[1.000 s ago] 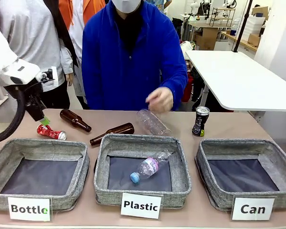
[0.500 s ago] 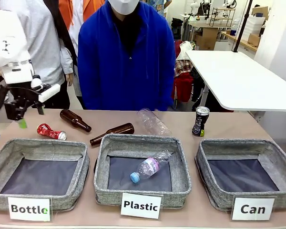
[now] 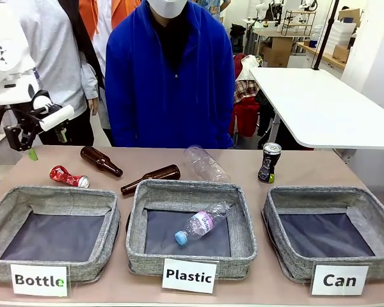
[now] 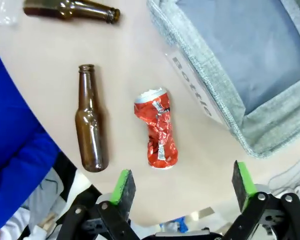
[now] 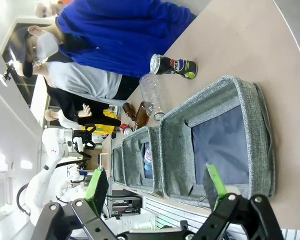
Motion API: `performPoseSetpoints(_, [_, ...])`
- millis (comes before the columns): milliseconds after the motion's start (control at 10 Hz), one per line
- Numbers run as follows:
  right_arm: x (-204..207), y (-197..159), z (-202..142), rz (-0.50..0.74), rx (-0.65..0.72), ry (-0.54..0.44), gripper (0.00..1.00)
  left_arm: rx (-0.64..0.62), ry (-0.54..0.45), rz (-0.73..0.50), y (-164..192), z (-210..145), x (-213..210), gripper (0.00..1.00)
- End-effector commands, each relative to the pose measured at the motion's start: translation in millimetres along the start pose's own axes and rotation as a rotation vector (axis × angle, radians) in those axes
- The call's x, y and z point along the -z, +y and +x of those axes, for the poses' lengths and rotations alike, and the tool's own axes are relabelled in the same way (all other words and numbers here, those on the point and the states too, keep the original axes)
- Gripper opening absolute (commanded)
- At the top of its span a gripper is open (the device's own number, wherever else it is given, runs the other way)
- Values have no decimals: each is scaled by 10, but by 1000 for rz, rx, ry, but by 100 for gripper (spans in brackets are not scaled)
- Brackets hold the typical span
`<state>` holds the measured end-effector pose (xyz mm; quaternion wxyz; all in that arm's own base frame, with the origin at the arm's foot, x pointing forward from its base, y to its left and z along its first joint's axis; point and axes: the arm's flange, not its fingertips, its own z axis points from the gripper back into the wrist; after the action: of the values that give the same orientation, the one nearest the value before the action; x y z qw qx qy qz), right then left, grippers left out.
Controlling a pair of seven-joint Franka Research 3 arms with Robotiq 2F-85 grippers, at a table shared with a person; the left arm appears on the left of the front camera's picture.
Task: Sort the can waste into the basket.
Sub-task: Pick up the can waste from the table and place it in the right Fabric basket.
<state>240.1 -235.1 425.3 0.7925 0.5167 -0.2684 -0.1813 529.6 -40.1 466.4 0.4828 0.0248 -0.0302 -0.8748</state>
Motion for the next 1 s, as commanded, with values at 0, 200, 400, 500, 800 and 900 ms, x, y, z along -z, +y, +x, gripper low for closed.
performPoseSetpoints(0, [3,0,26,26,-25,-14,100,10,54,-38,2,2,22,100])
performPoseSetpoints(200, [3,0,26,26,-25,-14,100,98,47,65,-50,-62,146,100])
performPoseSetpoints(400, [3,0,26,26,-25,-14,100,279,143,73,-46,-256,470,100])
performPoseSetpoints(500, [3,0,26,26,-25,-14,100,338,152,53,-32,-306,618,100])
performPoseSetpoints(800, [3,0,26,26,-25,-14,100,361,57,113,-148,-451,749,100])
performPoseSetpoints(900, [3,0,26,26,-25,-14,100,309,-10,254,-562,-576,462,100])
